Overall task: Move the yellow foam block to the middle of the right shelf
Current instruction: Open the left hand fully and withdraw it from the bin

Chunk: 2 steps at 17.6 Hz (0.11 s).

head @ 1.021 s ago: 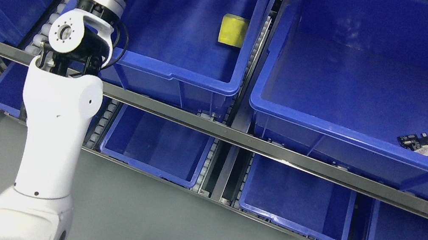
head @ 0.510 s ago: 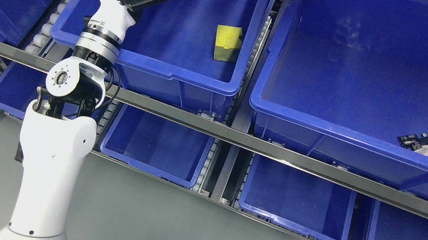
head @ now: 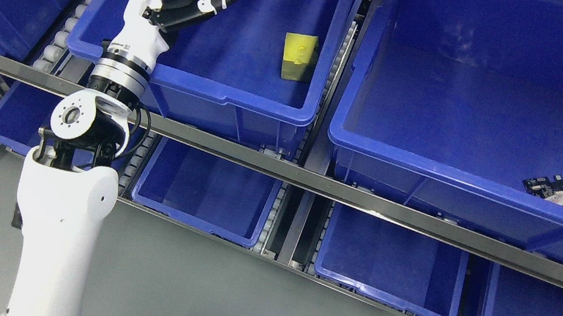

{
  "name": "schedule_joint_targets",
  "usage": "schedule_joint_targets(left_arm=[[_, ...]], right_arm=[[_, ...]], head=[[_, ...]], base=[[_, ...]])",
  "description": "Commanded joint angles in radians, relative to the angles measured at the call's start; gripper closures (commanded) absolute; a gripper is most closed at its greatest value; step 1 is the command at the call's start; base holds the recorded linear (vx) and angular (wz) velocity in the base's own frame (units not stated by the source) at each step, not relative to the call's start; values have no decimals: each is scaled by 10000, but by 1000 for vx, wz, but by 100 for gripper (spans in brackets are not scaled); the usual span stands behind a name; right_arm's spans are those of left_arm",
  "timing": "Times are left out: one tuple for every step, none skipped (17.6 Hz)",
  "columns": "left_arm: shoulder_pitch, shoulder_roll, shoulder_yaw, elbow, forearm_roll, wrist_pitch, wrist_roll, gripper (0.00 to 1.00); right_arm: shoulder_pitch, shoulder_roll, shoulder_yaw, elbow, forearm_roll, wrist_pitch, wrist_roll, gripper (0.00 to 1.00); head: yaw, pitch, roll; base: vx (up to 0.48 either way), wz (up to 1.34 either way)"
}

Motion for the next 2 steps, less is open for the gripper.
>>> schedule_joint_targets(left_arm=[[68,174,154,-279,-18,10,6,0],[68,174,154,-279,-18,10,6,0]], right_arm=[[-16,-175,0,-175,0,7,6,0],[-16,-175,0,-175,0,7,6,0]], head=[[0,0,0],[0,0,0]], base=[[0,0],[0,0]])
